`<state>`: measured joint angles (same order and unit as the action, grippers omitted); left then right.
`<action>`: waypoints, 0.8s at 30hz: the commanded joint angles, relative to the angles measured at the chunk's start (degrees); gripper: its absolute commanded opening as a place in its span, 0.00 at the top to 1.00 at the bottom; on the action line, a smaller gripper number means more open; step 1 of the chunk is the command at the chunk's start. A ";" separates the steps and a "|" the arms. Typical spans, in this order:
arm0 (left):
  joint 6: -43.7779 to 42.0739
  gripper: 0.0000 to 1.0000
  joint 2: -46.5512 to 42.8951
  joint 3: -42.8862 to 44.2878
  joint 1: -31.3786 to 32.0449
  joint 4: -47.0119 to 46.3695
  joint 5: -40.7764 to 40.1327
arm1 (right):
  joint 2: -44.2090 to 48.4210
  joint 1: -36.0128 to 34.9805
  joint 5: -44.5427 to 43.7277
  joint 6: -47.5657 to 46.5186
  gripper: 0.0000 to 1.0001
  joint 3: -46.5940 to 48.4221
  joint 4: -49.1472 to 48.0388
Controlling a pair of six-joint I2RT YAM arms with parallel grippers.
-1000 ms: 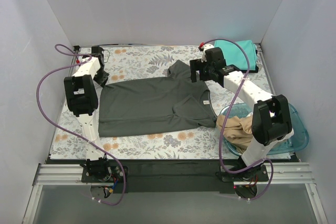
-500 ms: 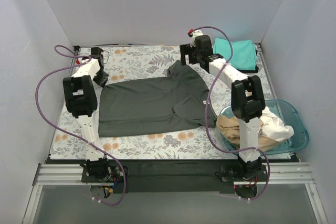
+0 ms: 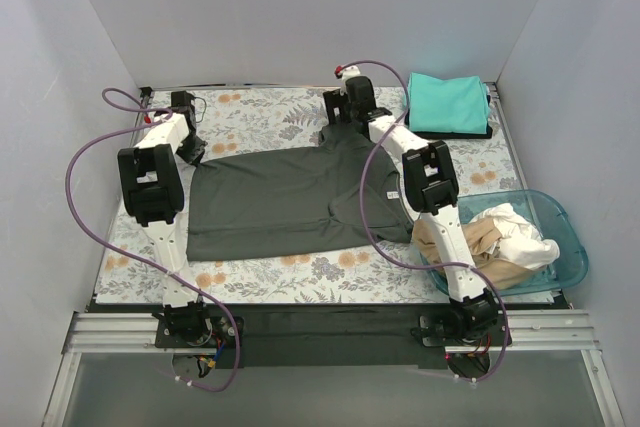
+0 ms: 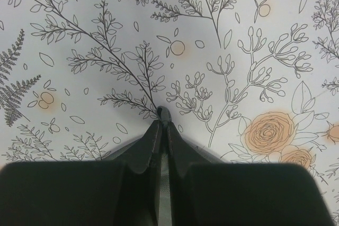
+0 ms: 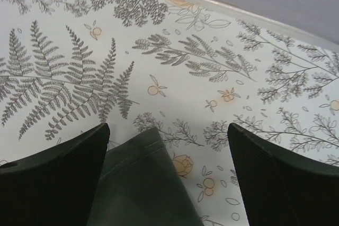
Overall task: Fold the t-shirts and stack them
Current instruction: Fold the tshirt
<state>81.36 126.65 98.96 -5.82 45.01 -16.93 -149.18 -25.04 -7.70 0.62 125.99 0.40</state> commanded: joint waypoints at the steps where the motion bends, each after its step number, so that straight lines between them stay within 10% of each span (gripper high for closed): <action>1: -0.15 1.00 -1.32 -2.45 0.38 0.25 3.57 | 0.83 -1.77 -3.37 -3.35 0.02 0.92 -2.25; 15: -0.15 1.00 -2.37 -3.16 0.38 -0.45 3.39 | 1.00 -2.03 -4.95 -3.61 0.16 0.13 6.97; 24: -0.15 1.00 -3.08 -3.51 0.37 0.25 1.99 | 1.79 -1.60 -2.93 -2.83 0.57 -1.10 8.30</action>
<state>81.19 125.40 96.88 -5.85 43.05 -16.45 -149.51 -27.20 -11.33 -1.96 125.75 5.56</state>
